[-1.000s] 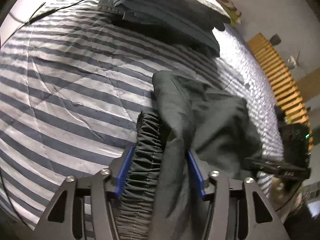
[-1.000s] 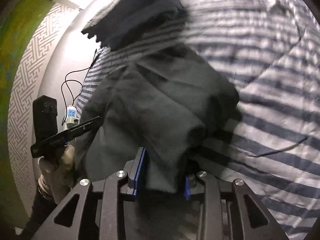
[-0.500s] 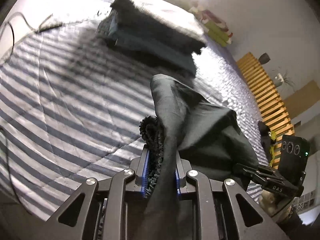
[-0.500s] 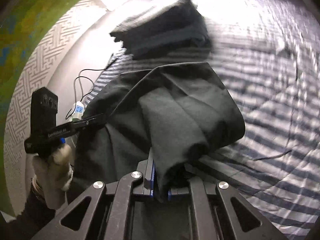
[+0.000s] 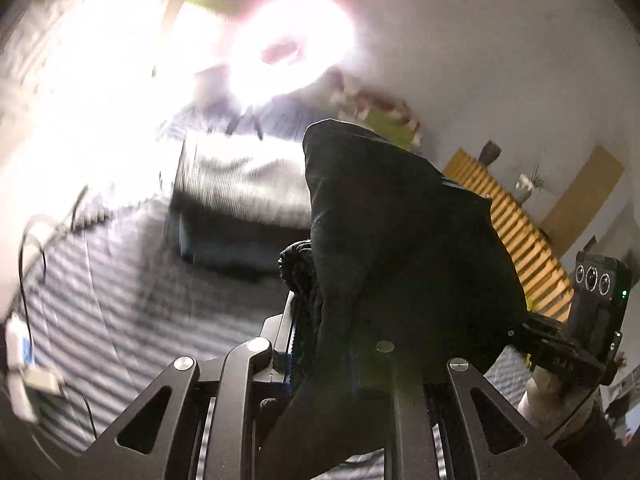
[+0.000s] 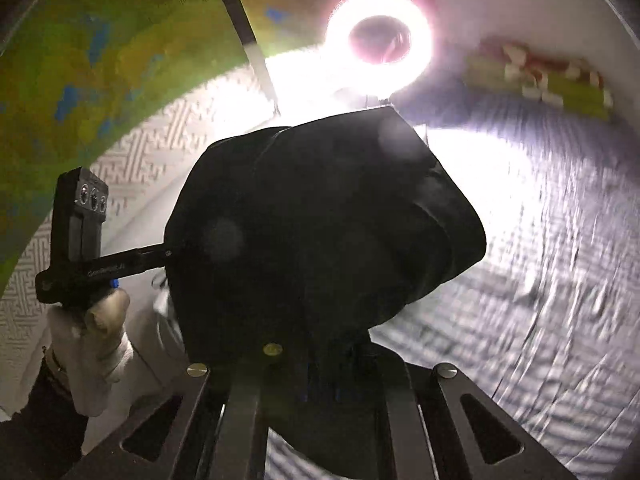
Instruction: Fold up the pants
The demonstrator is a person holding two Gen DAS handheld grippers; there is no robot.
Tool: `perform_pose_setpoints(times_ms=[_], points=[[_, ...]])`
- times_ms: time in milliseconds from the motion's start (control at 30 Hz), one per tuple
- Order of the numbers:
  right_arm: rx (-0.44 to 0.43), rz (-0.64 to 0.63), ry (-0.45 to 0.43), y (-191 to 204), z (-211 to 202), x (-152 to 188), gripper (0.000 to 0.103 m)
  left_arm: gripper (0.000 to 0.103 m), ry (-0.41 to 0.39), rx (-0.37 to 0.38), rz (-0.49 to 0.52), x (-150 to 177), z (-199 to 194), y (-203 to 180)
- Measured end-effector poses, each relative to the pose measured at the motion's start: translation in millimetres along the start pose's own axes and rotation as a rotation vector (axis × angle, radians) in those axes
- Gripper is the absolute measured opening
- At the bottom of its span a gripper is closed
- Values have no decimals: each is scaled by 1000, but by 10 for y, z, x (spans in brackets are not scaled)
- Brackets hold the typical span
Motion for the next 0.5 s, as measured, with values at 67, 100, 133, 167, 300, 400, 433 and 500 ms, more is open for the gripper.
perform_pose_setpoints(times_ms=[67, 100, 133, 167, 300, 400, 433, 500], points=[[18, -32, -45, 38, -69, -251, 7, 19, -38, 1, 10, -231, -58, -47], [25, -46, -62, 56, -78, -367, 7, 19, -60, -2, 16, -356, -89, -69], [28, -59, -78, 79, -92, -496, 7, 19, -82, -7, 24, -481, -119, -82], [29, -68, -91, 98, -102, -627, 7, 19, -107, -13, 30, -608, -155, -85], [44, -142, -142, 256, -119, -1119, 7, 19, -186, -21, 23, -992, -283, 14], [43, -194, -166, 378, -40, -1449, 7, 19, -218, -37, 21, -1257, -290, 129], [41, -200, -168, 379, 40, -1556, 7, 19, -224, -45, 25, -1362, -260, 180], [32, -201, -169, 348, 191, -1774, 7, 19, -225, -51, 27, -1537, -166, 281]])
Point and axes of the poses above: each gripper's, at about its wrist camera, not at the fingertips, and z roughly the way its jaws point, y to its left, x to its underside, the point moved 4 cm from there along z, roughly the way its jaws point, and after that the axes turned 2 degrees about x, right-handed, at the moved point
